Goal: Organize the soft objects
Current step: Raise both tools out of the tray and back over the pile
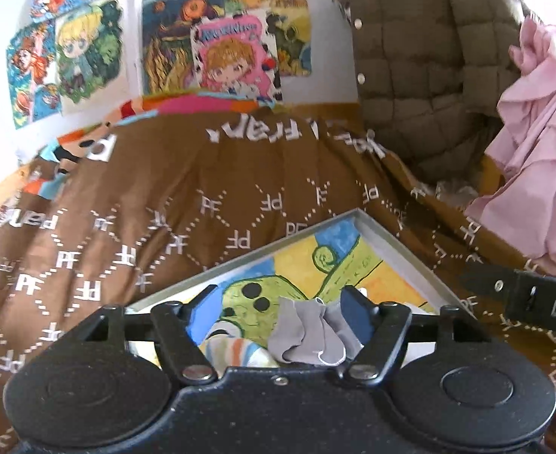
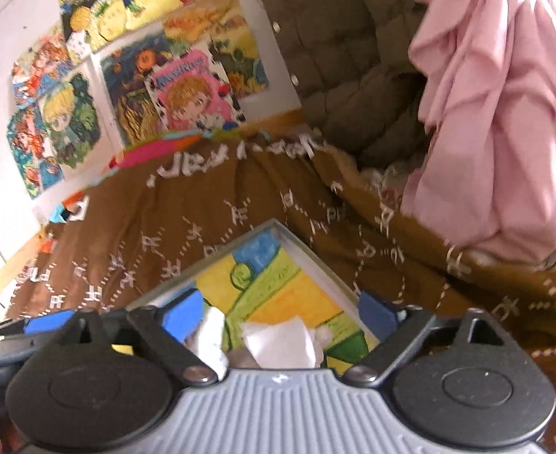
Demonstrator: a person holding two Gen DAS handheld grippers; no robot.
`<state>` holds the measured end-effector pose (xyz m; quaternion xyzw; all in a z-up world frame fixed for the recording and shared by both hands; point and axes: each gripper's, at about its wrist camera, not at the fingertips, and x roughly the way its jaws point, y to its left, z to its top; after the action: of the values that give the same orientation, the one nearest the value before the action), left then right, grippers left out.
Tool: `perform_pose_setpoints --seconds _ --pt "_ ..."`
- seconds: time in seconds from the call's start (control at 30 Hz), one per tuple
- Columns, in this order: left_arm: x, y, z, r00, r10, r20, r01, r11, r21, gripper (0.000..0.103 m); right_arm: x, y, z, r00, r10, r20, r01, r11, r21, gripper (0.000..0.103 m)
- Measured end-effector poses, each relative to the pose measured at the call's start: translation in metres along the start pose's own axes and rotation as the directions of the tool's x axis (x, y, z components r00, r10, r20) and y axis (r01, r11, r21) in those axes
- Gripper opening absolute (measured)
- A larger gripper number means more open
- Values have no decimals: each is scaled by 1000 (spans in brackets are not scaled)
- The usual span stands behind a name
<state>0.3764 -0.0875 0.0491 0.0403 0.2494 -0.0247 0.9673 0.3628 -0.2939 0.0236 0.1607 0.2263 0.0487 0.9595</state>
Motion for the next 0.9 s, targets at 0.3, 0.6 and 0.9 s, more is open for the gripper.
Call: perform_pose_setpoints --seconds 0.3,0.6,0.9 --pt "-97 11 -6 995 31 96 -28 999 -29 87 -81 22 0 997 -2 73 9 996 -93 103" --pt "-174 17 -41 986 79 148 -79 997 -10 95 -149 36 -29 993 6 118 13 987 -160 103" --pt "-221 5 -82 979 73 192 -86 994 60 100 -198 38 -65 990 6 138 24 976 -216 103"
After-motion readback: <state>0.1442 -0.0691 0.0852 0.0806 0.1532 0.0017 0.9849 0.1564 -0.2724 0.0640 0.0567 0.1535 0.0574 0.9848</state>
